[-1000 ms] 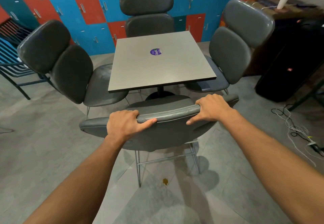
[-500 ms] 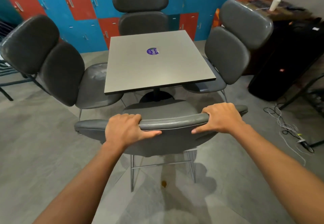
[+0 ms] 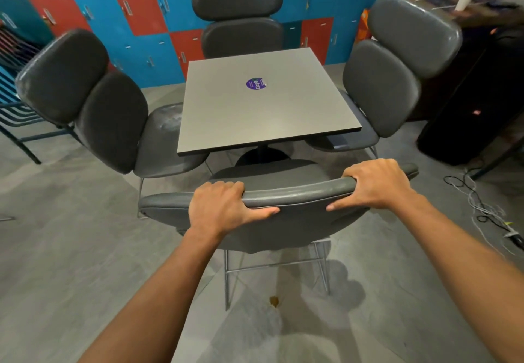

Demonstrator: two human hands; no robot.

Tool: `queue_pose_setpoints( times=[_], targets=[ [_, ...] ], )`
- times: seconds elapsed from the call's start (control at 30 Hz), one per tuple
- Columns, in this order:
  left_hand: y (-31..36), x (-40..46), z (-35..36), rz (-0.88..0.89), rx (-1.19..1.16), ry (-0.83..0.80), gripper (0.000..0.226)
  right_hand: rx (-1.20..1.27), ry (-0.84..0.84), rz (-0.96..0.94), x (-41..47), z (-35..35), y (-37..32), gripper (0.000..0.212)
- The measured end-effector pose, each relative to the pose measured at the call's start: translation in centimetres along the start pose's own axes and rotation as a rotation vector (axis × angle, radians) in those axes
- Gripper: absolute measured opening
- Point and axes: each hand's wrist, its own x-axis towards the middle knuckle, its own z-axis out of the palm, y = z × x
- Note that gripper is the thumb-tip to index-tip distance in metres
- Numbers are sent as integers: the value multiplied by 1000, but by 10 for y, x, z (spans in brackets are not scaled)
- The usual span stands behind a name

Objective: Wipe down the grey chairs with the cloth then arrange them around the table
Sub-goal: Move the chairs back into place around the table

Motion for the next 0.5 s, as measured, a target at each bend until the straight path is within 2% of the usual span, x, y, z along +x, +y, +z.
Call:
queue_pose_setpoints(
  times=[0.5],
  targets=[
    [36,3,-10,-68,22,-1,87,3,22,-53,0,5,31,97]
  ],
)
